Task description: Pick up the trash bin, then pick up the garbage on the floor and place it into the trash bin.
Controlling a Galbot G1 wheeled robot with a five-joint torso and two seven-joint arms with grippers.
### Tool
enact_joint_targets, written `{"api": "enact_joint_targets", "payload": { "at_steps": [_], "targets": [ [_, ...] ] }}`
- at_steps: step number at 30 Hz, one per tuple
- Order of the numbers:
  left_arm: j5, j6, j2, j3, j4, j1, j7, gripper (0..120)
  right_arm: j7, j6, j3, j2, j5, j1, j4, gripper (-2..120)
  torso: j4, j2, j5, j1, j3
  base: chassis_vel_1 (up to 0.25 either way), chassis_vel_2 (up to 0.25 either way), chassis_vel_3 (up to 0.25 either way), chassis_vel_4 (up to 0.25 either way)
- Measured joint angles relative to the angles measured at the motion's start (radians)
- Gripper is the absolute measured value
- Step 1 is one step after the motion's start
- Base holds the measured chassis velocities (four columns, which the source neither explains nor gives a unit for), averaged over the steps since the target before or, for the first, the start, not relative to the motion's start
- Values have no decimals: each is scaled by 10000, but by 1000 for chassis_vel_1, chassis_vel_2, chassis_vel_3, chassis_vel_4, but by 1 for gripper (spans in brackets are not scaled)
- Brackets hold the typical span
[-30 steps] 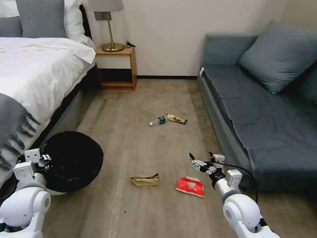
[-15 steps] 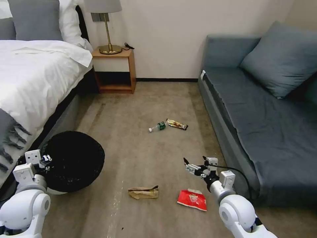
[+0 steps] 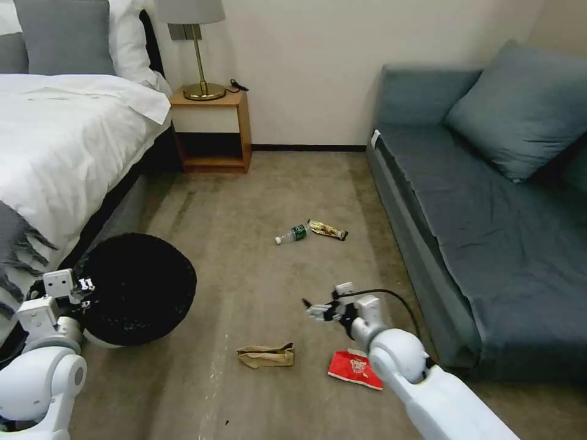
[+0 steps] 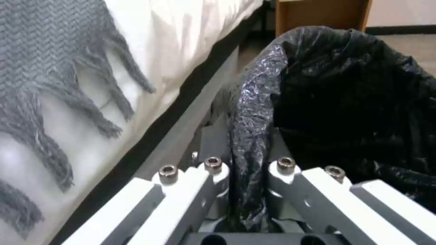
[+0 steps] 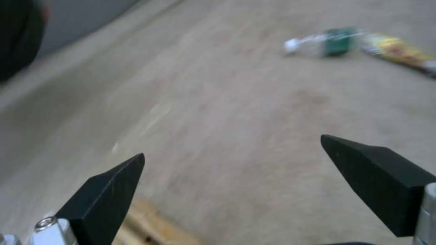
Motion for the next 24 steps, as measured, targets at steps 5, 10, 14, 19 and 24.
{"api": "enact_joint_targets", "payload": {
  "at_steps": [5,10,14,19,24],
  "targets": [
    [220,8,-81,32,4,-23,3,4,-960,258,-1319,296,-602,841,-1125,100,1,0,0,0,0,0,0,0,0],
    [296,207,-319,91,-197,-118,-75,4,-2051,378,-2474,921,-1222,1754,-2228,100,0,0,0,0,0,0,0,0,0],
    [377,254,-432,114,-301,-87,-78,4,-2248,384,-3042,1314,-1316,2229,-2857,100,1,0,0,0,0,0,0,0,0],
    [416,341,-718,103,-526,43,-62,4,-2488,459,-3598,1734,-1736,2518,-3735,100,2,0,-1,0,0,0,0,0,0],
    [431,389,-964,118,-809,165,-27,4,-2540,595,-3770,1977,-2122,2490,-4541,100,-1,-1,-1,0,0,0,0,0,0]
  ]
}}
